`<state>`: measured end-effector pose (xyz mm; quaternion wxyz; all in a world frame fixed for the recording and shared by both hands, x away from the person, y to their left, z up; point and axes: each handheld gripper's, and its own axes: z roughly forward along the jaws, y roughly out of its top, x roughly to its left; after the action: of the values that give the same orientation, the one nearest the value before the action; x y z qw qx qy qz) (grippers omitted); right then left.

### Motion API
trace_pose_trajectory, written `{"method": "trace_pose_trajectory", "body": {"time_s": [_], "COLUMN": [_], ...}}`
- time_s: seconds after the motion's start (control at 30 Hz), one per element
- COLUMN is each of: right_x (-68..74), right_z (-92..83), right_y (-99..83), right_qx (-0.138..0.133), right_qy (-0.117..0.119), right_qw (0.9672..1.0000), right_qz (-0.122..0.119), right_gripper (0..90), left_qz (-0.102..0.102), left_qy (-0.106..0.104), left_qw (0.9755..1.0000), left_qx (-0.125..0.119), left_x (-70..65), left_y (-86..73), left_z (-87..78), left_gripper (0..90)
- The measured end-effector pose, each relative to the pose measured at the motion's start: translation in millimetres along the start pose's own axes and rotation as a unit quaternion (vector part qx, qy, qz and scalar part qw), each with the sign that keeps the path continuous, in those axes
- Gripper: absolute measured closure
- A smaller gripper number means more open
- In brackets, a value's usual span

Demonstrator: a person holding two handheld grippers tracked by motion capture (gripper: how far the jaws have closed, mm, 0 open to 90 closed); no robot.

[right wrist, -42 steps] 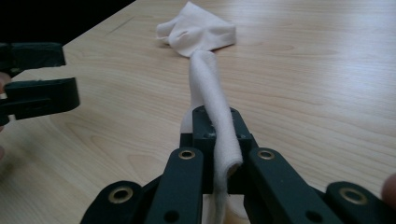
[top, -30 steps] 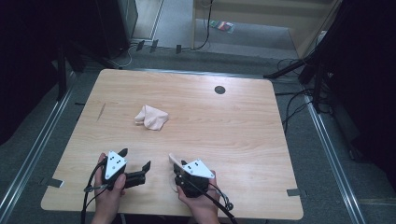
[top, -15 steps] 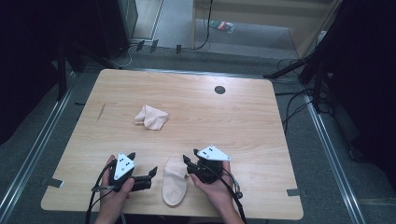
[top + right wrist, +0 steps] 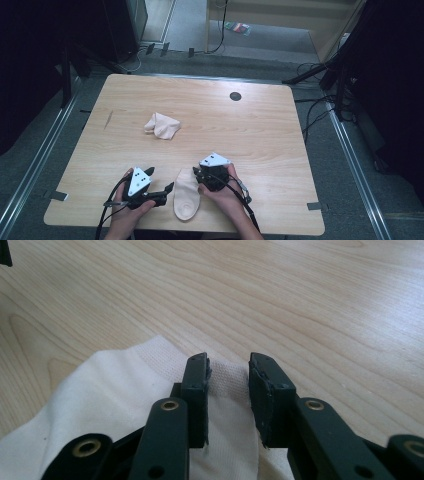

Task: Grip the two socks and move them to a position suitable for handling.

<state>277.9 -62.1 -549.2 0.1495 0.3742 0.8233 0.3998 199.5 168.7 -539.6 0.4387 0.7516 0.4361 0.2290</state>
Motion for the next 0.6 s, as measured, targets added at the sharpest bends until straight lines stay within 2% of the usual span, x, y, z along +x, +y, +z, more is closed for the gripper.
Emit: {"method": "trace_pose_trajectory", "body": {"time_s": [0.1, 0.13, 0.17, 0.2, 0.23, 0.27, 0.3, 0.33, 0.37, 0.43, 0.47, 0.5, 0.53, 0.57, 0.6], "right_x": [1.2, 1.2, 0.4, 0.4, -2.7, -2.7, -7.1, -7.1, -9.9, -12.3, -12.3, -14.2, -14.2, -14.6, -14.6], "right_z": [-1.0, -1.0, -3.2, -3.2, -6.8, -6.8, -11.3, -11.3, -14.6, -16.8, -16.8, -17.7, -17.7, -18.4, -18.4], "right_y": [-1.2, -1.2, -1.1, -1.1, -0.5, -0.5, 0.3, 0.3, 0.9, 0.6, 0.6, -0.1, -0.1, -0.7, -0.7], "right_qx": [0.001, 0.001, 0.004, 0.004, 0.001, 0.001, -0.007, -0.007, -0.013, -0.018, -0.018, -0.019, -0.019, -0.019, -0.019], "right_qy": [-0.003, -0.003, 0.0, 0.0, 0.001, 0.001, 0.004, 0.004, -0.006, -0.01, -0.01, -0.012, -0.012, -0.013, -0.013], "right_qw": [1.0, 1.0, 0.9999, 0.9999, 0.9996, 0.9996, 0.9989, 0.9989, 0.9986, 0.998, 0.998, 0.9979, 0.9979, 0.9978, 0.9978], "right_qz": [-0.002, -0.002, 0.012, 0.012, 0.03, 0.03, 0.046, 0.046, 0.051, 0.059, 0.059, 0.06, 0.06, 0.063, 0.063], "right_gripper": [82.9, 82.9, 87.0, 87.0, 88.3, 88.3, 88.6, 88.6, 88.6, 88.6, 88.6, 88.6, 88.6, 88.6, 88.6], "left_qz": [0.004, 0.004, 0.004, 0.004, 0.004, 0.004, 0.003, 0.003, -0.002, 0.002, 0.002, 0.011, 0.011, 0.017, 0.017], "left_qy": [0.001, 0.001, 0.0, 0.0, 0.004, 0.004, 0.005, 0.005, 0.006, 0.006, 0.006, -0.004, -0.004, -0.015, -0.015], "left_qw": [1.0, 1.0, 1.0, 1.0, 0.9999, 0.9999, 0.9998, 0.9998, 0.9997, 0.9993, 0.9993, 0.9986, 0.9986, 0.9974, 0.9974], "left_qx": [0.001, 0.001, 0.005, 0.005, 0.008, 0.008, 0.017, 0.017, 0.025, 0.038, 0.038, 0.051, 0.051, 0.068, 0.068], "left_x": [-1.3, -1.3, -1.2, -1.2, -1.5, -1.5, -2.2, -2.2, -6.2, -14.4, -14.4, -24.6, -24.6, -32.8, -32.8], "left_y": [-0.2, -0.2, -0.3, -0.3, -0.7, -0.7, -0.9, -0.9, -1.2, -1.5, -1.5, -3.1, -3.1, -5.2, -5.2], "left_z": [0.8, 0.8, 1.4, 1.4, 2.7, 2.7, 3.7, 3.7, 5.3, 8.2, 8.2, 10.6, 10.6, 13.3, 13.3], "left_gripper": [16.9, 16.9, 16.9, 16.9, 16.9, 17.0, 17.2, 18.5, 21.0, 24.1, 25.9, 27.8, 29.3, 30.9, 33.3]}}
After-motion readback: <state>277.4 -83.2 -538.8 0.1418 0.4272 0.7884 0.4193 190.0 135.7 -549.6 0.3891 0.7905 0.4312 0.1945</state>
